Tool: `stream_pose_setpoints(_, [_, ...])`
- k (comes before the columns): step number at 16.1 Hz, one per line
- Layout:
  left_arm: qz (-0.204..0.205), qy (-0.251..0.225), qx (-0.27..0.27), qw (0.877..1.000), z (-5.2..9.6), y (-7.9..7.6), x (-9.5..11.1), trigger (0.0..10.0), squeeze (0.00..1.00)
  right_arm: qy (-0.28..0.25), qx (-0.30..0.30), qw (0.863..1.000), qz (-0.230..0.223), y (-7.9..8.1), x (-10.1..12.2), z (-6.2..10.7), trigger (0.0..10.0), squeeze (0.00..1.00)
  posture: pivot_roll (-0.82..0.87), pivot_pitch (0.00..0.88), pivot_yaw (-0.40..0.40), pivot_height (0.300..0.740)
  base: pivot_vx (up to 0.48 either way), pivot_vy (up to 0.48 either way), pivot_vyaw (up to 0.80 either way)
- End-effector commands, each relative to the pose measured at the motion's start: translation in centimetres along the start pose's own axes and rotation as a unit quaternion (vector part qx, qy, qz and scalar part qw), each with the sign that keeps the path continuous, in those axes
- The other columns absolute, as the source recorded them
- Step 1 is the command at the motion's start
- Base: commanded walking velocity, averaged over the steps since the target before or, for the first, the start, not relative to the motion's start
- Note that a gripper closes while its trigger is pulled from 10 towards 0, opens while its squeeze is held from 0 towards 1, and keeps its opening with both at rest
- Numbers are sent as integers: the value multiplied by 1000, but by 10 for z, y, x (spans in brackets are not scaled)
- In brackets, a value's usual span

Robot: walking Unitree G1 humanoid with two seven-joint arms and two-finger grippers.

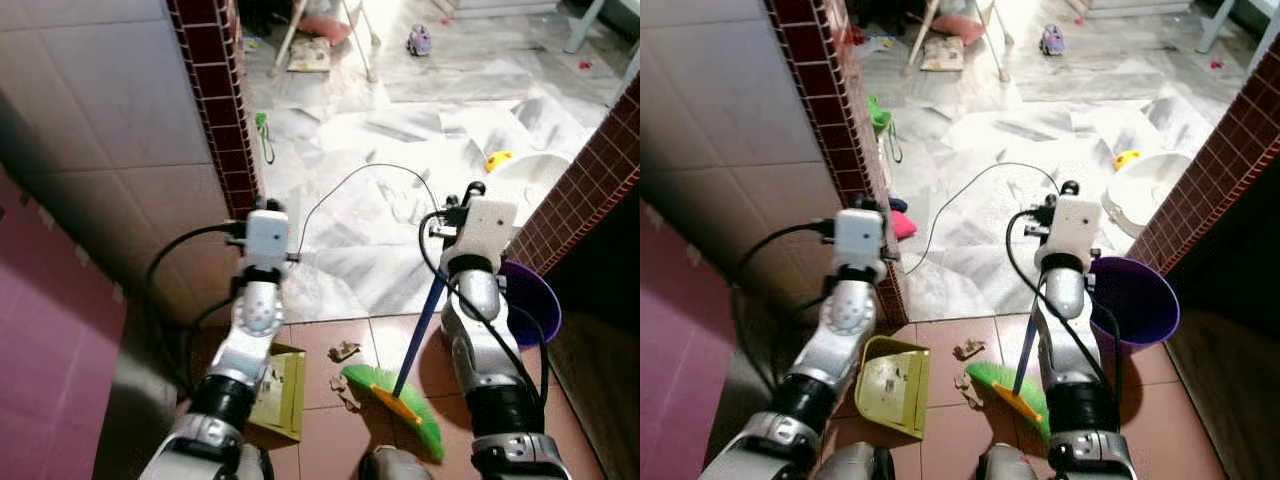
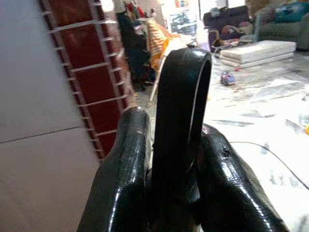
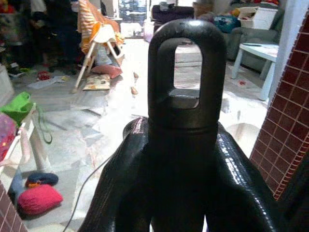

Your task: Sweep floor

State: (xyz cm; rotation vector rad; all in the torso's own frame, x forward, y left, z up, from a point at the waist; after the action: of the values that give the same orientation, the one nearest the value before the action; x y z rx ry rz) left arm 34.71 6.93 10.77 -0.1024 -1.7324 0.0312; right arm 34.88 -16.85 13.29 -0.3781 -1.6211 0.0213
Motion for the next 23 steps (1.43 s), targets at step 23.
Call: stream_pose_setpoints(23, [227, 91, 136, 960, -24, 23, -20, 10000, 0, -28, 27, 976, -216, -7, 68, -47, 10000, 0, -143, 0, 14, 740, 0, 0, 0])
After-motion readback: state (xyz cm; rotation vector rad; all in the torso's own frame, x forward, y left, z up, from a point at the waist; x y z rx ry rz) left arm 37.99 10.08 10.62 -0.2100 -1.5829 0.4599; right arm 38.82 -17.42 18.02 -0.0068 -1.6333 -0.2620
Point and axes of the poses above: a point about 5 cm out from each wrist's last joint towards the gripper, its own z axis pointing back from the gripper into the wrist, its own x axis along the axis of the wrist's last joint, y = z × x, the point moved 3 cm from there along -z, pointing out of the wrist towards the gripper, and after that the axes turned 13 degrees about z, right-handed, at the moved point
